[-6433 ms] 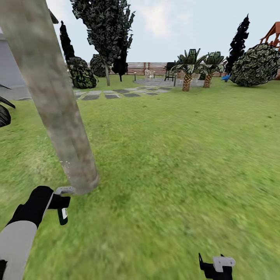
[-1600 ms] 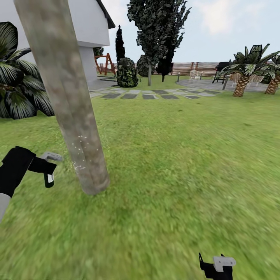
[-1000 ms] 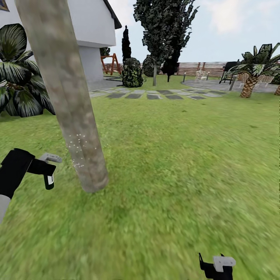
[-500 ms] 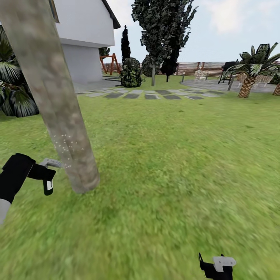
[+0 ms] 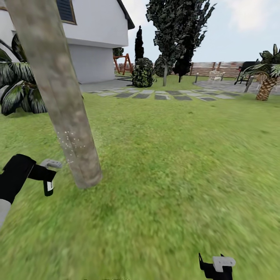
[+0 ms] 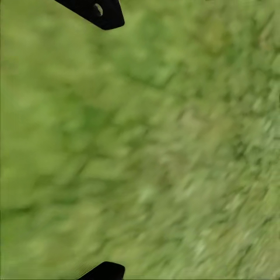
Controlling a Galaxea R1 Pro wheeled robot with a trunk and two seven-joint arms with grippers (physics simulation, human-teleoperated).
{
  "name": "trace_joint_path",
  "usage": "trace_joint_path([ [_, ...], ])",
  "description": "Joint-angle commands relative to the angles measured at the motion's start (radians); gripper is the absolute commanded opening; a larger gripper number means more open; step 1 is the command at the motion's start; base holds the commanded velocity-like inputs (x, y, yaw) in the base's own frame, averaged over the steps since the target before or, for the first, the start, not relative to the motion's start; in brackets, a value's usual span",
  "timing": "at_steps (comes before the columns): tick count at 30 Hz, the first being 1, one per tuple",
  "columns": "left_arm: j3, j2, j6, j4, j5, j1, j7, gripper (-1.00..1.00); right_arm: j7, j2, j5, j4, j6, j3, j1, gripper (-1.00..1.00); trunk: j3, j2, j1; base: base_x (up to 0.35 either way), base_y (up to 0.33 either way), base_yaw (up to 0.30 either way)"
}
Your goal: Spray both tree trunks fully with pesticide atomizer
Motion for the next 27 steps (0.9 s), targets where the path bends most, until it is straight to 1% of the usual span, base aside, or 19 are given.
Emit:
trace_joint_path([
  [1, -0.002, -0.002, 0.002, -0.001, -0.011, -0.002, -0.009, -1.0, -0.005, 0.0, 0.011, 0.0, -0.002, -0.005, 0.0, 1.0, -0.001, 0.0, 0.0, 0.0, -0.274, 0.276],
  [5, -0.002, -0.009, 0.003, 0.001, -0.009, -0.001, 0.029, -1.0, -0.005, 0.0, 0.011, -0.001, -0.002, -0.005, 0.0, 1.0, -0.001, 0.0, 0.0, 0.054, -0.273, 0.256],
  [11, -0.001, -0.011, 0.001, 0.084, -0.005, -0.001, 0.052, -1.0, -0.005, -0.002, 0.011, -0.001, -0.002, -0.005, 0.0, 1.0, -0.001, 0.0, 0.0, 0.133, -0.27, 0.029],
  [12, -0.001, -0.011, -0.002, 0.107, -0.003, -0.001, 0.087, -1.0, -0.005, -0.003, 0.011, 0.0, -0.002, -0.005, 0.0, 1.0, -0.001, 0.0, 0.0, 0.142, -0.267, 0.001],
  [14, 0.001, -0.015, -0.004, 0.112, 0.002, -0.001, 0.105, -1.0, -0.005, -0.003, 0.011, 0.0, -0.002, -0.005, 0.0, 1.0, -0.001, 0.0, 0.0, 0.144, -0.267, 0.0],
  [16, 0.015, -0.021, -0.004, 0.113, 0.005, -0.001, 0.112, -1.0, -0.005, -0.003, 0.011, 0.001, -0.002, -0.005, 0.0, 1.0, -0.001, 0.0, 0.0, 0.145, -0.266, 0.0],
  [18, 0.054, -0.026, -0.005, 0.114, 0.006, -0.001, 0.118, -1.0, -0.005, -0.003, 0.011, 0.0, -0.002, -0.005, 0.0, 1.0, -0.001, 0.0, 0.0, 0.154, -0.26, 0.0],
  [20, 0.074, -0.033, -0.007, 0.116, 0.006, -0.001, 0.141, -1.0, -0.005, -0.003, 0.011, 0.0, -0.002, -0.005, 0.0, 1.0, -0.001, 0.0, 0.0, 0.159, -0.255, 0.0],
  [22, 0.083, -0.044, -0.008, 0.135, 0.008, -0.001, 0.201, -1.0, -0.005, -0.002, 0.011, -0.001, -0.002, -0.005, 0.0, 1.0, -0.001, 0.0, 0.0, 0.16, -0.254, 0.0],
  [23, 0.084, -0.045, -0.009, 0.148, 0.009, -0.001, 0.215, -1.0, -0.005, -0.002, 0.011, -0.001, -0.002, -0.005, 0.0, 1.0, -0.001, 0.0, 0.0, 0.161, -0.254, 0.008],
  [27, 0.086, -0.047, -0.02, 0.172, 0.013, -0.001, 0.229, -1.0, -0.005, -0.001, 0.011, -0.001, -0.002, -0.005, 0.0, 1.0, -0.001, 0.0, 0.0, 0.158, -0.254, 0.173],
])
